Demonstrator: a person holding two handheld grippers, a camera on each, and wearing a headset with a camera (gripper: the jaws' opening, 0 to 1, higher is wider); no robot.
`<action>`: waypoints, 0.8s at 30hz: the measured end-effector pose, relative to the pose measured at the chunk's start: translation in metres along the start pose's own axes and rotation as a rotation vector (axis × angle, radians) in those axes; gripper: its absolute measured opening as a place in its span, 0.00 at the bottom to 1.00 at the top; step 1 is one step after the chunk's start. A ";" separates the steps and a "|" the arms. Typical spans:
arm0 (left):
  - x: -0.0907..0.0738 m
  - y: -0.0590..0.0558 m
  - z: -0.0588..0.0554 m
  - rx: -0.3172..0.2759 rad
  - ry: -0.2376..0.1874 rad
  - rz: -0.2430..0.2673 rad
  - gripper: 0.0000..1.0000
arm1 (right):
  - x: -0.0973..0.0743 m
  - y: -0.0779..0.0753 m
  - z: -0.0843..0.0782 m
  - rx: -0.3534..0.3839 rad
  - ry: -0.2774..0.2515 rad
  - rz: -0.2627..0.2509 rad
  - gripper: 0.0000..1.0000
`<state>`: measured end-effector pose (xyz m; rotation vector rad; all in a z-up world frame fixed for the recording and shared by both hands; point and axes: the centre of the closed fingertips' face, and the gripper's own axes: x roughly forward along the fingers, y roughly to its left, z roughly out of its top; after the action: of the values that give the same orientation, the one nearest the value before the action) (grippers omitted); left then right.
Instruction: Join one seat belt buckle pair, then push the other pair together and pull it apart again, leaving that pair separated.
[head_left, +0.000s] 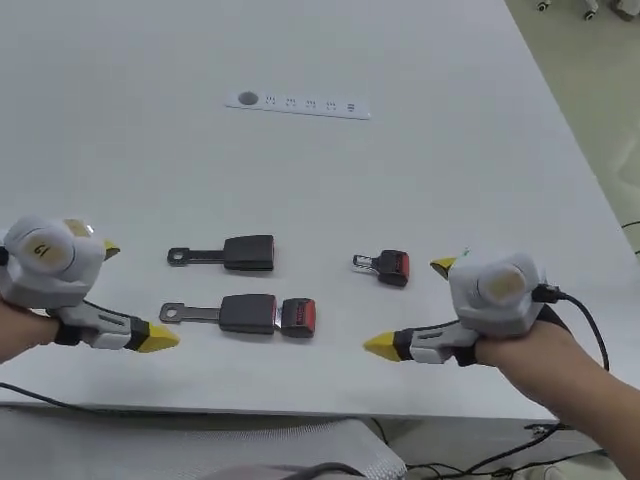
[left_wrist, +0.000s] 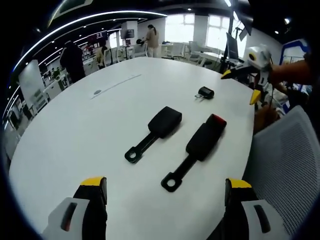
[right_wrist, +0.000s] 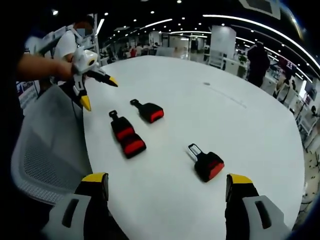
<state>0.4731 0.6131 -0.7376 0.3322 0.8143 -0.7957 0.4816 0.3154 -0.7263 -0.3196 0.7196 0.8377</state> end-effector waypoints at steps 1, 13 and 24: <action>-0.001 0.000 -0.001 -0.001 -0.002 -0.001 1.00 | 0.000 0.001 -0.001 0.013 0.002 0.003 0.99; -0.016 0.004 0.000 -0.061 -0.096 -0.001 1.00 | -0.008 0.000 0.001 0.054 -0.051 0.003 0.99; -0.020 0.000 0.008 -0.086 -0.152 -0.011 1.00 | -0.010 0.005 0.006 0.057 -0.077 0.011 0.99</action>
<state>0.4691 0.6189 -0.7173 0.1880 0.7059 -0.7839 0.4759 0.3161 -0.7153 -0.2307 0.6728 0.8341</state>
